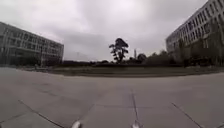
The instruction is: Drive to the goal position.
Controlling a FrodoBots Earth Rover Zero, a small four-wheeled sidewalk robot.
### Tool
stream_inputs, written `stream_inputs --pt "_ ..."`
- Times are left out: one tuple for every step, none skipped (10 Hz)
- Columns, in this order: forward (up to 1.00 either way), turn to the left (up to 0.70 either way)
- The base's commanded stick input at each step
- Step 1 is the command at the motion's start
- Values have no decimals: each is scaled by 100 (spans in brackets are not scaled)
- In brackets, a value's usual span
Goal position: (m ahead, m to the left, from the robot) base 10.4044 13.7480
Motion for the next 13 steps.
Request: stream_inputs --pt "0 70" --pt "0 70" --pt "0 70" --pt "0 70" --pt "0 70" --pt "0 70" --pt "0 70" --pt "0 70" --pt "0 70" --pt "0 70" --pt "0 70" --pt "0 70" --pt "0 70"
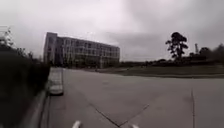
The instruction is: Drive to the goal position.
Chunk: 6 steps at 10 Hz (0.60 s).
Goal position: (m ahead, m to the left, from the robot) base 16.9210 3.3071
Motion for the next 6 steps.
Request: stream_inputs --pt "0 70" --pt "0 64" --pt "0 27" --pt "0 0" --pt "0 0" --pt "0 0"
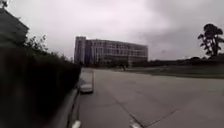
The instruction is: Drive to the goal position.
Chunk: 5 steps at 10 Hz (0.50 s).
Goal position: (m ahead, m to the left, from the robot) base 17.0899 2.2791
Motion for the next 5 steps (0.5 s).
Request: stream_inputs --pt "0 0" --pt "0 0" --pt "0 0" --pt "0 0" --pt "0 0"
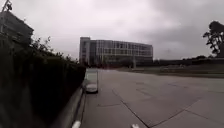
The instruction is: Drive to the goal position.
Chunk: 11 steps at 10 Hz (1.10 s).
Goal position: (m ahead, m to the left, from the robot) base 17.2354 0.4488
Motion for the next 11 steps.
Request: stream_inputs --pt "0 0" --pt "13 0" --pt "70 0" --pt "70 0" --pt "70 -1" --pt "70 -7" --pt "70 -24" --pt "70 -31" --pt "70 -7" --pt "70 0" --pt "70 0"
